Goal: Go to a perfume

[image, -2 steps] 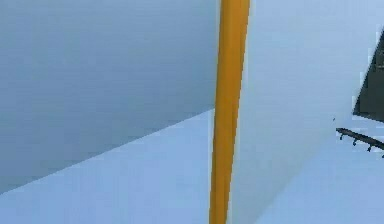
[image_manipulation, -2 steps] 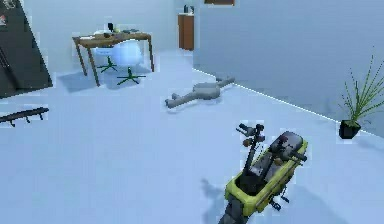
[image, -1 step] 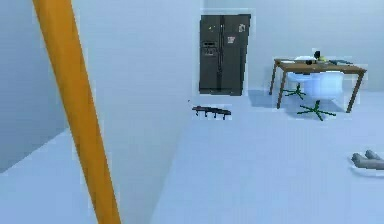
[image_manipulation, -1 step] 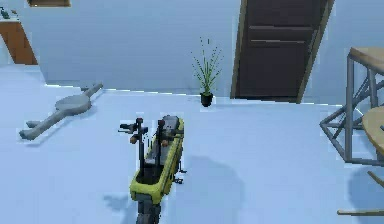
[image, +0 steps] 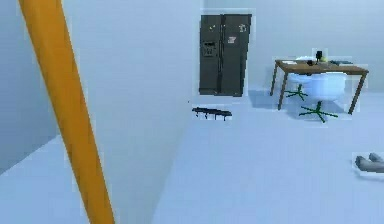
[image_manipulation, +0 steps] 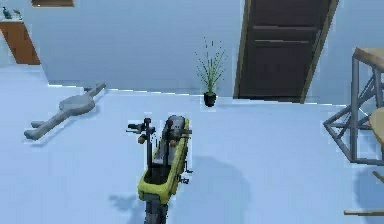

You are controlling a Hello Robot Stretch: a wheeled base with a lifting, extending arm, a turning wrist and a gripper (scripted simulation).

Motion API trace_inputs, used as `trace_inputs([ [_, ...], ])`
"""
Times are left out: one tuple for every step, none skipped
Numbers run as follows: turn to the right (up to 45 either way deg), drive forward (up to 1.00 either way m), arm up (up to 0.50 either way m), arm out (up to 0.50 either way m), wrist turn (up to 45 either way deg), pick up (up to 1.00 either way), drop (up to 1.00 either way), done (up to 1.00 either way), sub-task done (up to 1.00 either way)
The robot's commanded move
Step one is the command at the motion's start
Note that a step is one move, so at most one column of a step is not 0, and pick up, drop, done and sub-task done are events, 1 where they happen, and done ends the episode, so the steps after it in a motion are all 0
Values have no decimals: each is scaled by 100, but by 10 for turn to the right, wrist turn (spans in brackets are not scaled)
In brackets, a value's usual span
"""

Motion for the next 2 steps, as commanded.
trace_inputs([
  [150, 0, 0, 0, 0, 0, 0, 0, 0],
  [0, 55, 0, 0, 0, 0, 0, 0, 0],
])
